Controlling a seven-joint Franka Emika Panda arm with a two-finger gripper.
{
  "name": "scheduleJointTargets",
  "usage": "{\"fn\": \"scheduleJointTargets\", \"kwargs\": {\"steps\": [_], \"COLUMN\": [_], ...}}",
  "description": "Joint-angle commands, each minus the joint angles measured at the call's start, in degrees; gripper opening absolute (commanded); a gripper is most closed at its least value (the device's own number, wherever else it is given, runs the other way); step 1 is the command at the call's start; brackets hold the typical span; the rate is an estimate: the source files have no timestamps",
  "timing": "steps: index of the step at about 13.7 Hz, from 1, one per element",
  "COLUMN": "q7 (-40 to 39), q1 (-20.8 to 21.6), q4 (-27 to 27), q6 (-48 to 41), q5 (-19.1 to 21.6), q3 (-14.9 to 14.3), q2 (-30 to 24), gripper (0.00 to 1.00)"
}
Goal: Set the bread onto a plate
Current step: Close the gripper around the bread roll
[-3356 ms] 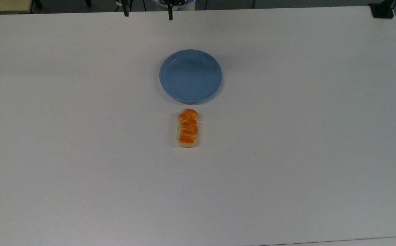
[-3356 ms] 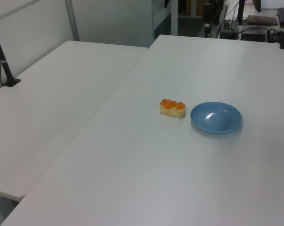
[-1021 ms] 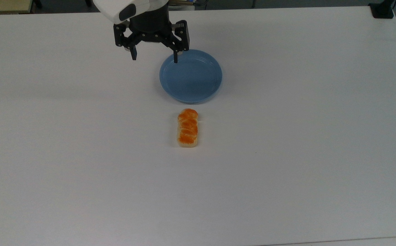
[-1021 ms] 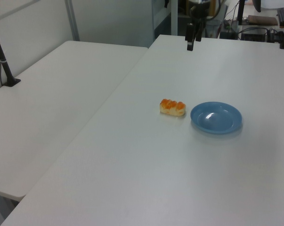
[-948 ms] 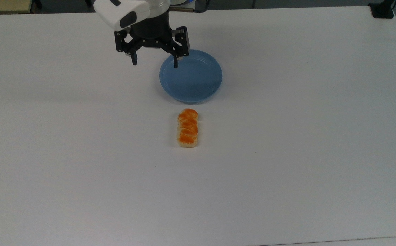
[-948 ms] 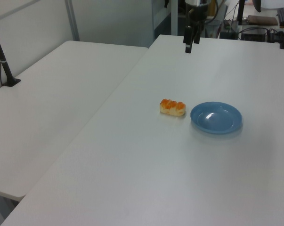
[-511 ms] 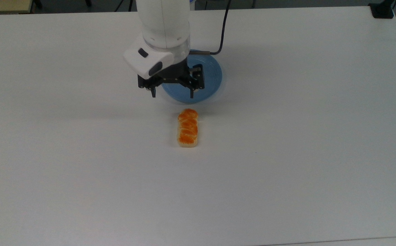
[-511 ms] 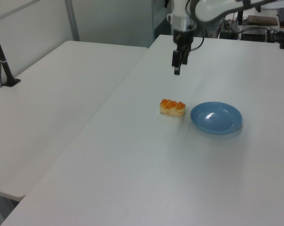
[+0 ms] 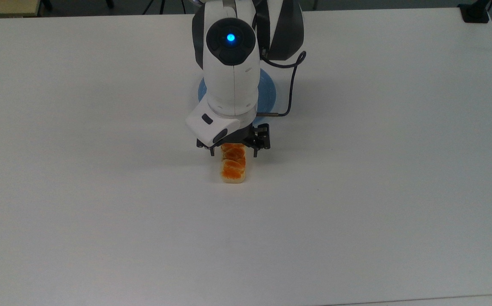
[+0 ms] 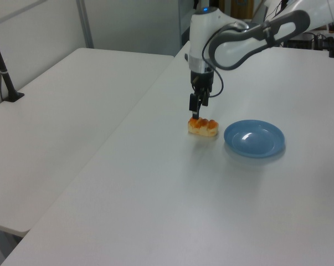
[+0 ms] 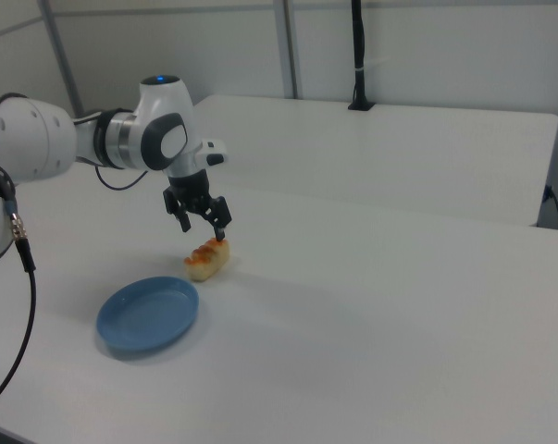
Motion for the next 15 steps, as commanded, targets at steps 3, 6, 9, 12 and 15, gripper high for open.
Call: {"fn": "scheduleJointTargets", "kwargs": {"steps": [3, 6, 9, 12, 15], "q7": [1.0, 1.0, 1.0, 1.79, 2.06], "q1": [0.34, 0.34, 0.34, 0.43, 0.08], "q4": [0.4, 0.22, 0.04, -0.91, -2.59], "q6": [1.59, 1.59, 1.59, 3.68, 4.66], "q5": [-1.21, -1.21, -1.04, -0.51, -0.42], "q3": [-0.42, -0.51, -0.51, -0.51, -0.51], "q2": [3.06, 3.41, 3.5, 3.76, 1.75], "gripper": [0.9, 0.76, 0.74, 0.56, 0.56]}}
